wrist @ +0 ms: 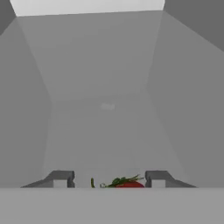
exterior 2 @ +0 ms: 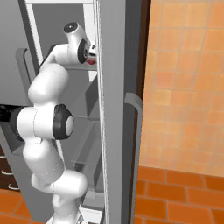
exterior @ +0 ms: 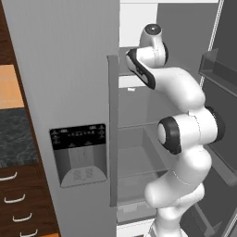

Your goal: Take the strawberry from the fridge and place it on top of the pancake, located on the dining counter.

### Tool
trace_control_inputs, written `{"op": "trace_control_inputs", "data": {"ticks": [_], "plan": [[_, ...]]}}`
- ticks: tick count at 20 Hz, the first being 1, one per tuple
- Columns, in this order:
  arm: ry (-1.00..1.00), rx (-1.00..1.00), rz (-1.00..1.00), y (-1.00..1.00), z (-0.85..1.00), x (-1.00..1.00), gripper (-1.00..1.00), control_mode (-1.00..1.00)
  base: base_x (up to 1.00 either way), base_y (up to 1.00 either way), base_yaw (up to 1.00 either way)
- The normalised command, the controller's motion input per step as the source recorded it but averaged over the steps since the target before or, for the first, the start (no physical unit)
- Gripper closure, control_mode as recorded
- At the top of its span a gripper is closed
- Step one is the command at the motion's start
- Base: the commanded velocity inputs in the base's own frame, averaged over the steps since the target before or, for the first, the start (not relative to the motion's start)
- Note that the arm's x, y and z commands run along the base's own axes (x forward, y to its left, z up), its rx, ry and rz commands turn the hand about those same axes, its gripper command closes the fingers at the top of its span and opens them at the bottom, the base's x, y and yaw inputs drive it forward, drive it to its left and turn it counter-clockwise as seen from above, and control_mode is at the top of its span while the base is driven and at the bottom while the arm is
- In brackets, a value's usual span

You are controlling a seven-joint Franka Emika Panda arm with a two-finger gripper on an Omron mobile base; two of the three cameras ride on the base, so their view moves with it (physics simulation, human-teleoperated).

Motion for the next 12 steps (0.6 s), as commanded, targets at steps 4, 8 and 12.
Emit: {"op": "trace_control_inputs", "data": {"ticks": [4,8,12], "plan": [[-0.02,0.01,-0.05,0.08,-0.1,-0.97,1.0,-1.0,0.0,0.0,0.0],[-0.05,0.02,-0.1,0.14,-0.07,-1.0,1.0,-1.0,0.0,0.0,0.0],[0.03,0.08,-0.03,0.0,-0.17,-1.0,1.0,-1.0,0.0,0.0,0.0]]}}
